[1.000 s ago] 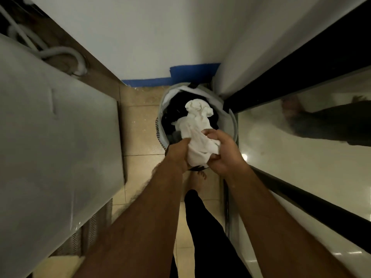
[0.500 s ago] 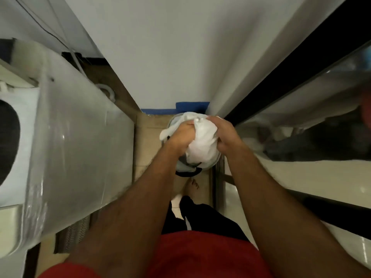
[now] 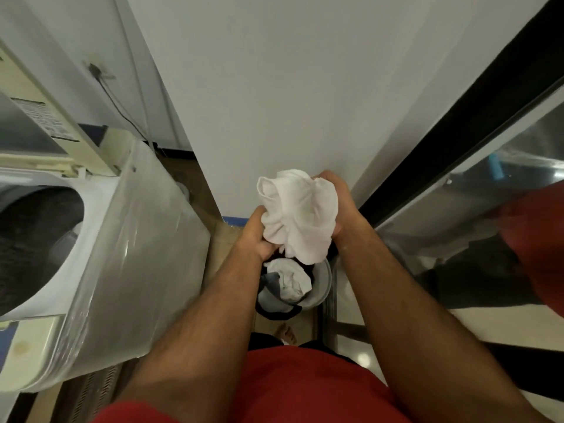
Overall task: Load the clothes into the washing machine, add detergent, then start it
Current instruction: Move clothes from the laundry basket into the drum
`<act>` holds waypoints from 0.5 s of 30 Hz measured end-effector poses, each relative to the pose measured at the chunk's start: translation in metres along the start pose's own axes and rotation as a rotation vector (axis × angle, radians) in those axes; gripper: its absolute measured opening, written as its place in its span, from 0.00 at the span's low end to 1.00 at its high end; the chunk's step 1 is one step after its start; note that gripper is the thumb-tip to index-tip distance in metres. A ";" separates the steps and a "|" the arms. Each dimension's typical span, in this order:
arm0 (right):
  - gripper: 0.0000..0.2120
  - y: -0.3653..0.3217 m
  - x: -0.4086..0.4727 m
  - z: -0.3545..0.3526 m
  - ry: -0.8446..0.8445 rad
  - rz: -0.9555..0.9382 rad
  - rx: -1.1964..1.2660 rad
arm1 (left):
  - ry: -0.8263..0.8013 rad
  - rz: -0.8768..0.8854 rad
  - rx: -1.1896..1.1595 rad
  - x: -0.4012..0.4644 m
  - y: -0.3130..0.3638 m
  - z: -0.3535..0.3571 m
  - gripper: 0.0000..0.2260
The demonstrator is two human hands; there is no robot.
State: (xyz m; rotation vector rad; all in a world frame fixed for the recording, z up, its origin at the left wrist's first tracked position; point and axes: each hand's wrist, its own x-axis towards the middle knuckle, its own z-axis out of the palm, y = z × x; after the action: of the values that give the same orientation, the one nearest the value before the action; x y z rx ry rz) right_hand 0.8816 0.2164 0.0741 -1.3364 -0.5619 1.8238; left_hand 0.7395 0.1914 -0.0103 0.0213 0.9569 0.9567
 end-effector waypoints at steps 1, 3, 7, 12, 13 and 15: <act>0.19 -0.003 0.001 -0.002 0.052 -0.044 -0.045 | -0.029 0.036 0.004 -0.002 0.002 0.007 0.18; 0.12 -0.008 0.006 -0.005 0.129 -0.096 -0.111 | -0.088 0.090 0.007 -0.007 0.010 0.019 0.17; 0.12 -0.011 0.014 -0.012 0.219 -0.264 -0.353 | -0.125 0.096 0.011 -0.024 0.031 0.043 0.11; 0.29 -0.006 0.009 0.000 -0.092 -0.107 -0.124 | -0.042 0.156 0.160 -0.039 0.052 0.064 0.16; 0.27 -0.006 0.008 0.005 -0.121 -0.092 -0.087 | -0.014 0.203 0.232 -0.041 0.057 0.064 0.17; 0.21 -0.007 0.008 0.018 -0.117 -0.116 -0.068 | 0.081 0.340 0.398 -0.045 0.066 0.059 0.13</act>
State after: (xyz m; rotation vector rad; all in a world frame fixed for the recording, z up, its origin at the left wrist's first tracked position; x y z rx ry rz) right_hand 0.8663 0.2286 0.0806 -1.2206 -0.7549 1.8101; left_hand 0.7266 0.2222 0.0828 0.4966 1.2317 1.0682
